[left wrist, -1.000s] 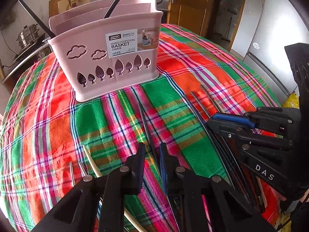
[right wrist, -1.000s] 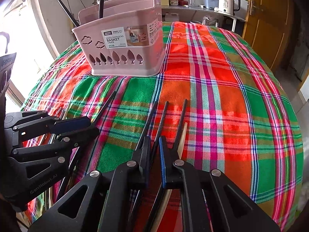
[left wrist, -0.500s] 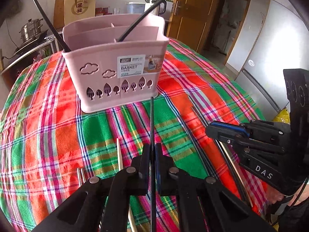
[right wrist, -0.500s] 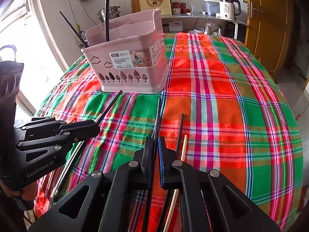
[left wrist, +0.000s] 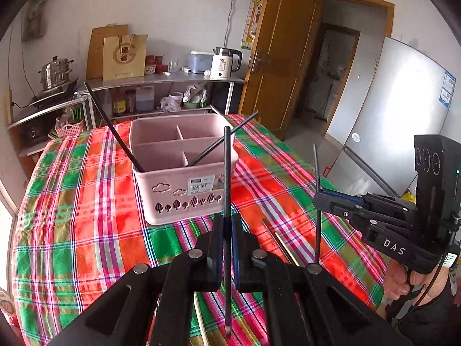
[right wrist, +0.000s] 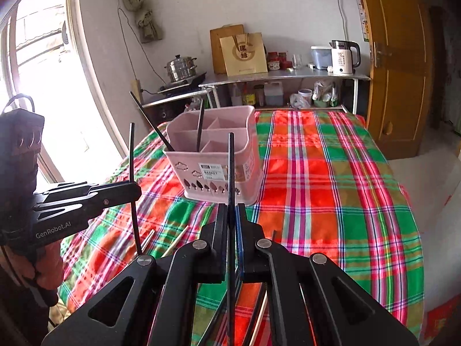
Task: Organize utensils
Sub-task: 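Carry the chopstick up to the basket with the right tool while the left tool carries its own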
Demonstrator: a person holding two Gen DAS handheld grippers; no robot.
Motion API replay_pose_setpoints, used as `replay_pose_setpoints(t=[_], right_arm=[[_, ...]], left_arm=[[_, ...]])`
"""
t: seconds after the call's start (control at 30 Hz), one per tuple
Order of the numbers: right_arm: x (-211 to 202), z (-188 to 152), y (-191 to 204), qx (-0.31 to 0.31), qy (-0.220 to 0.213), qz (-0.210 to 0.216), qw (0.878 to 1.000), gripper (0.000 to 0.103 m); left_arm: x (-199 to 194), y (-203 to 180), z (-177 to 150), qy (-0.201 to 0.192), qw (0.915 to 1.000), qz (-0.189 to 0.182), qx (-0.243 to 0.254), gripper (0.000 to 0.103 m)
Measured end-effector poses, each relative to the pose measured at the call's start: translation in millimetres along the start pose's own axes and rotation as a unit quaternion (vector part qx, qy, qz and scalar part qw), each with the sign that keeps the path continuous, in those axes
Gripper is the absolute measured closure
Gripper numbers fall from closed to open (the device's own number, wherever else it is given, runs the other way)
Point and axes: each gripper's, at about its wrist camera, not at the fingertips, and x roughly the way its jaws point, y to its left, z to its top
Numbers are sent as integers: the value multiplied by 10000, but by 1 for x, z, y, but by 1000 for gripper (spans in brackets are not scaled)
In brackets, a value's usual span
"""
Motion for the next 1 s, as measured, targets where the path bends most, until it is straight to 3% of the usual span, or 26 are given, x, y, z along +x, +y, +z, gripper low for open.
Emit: replay_pose_setpoints(t=[0.23, 0.63, 1.0], right_arm=[[-22, 9, 3, -42, -311, 44, 9995, 98], [-35, 8, 4, -156, -392, 129, 9990, 98], [-45, 26, 7, -133, -762, 257, 9967, 98]], left_arm=[[-26, 5, 6, -261, 9996, -36, -32, 98], [-36, 8, 0, -264, 9996, -42, -92, 98], [-50, 20, 19, -378, 9990, -92, -201, 98]])
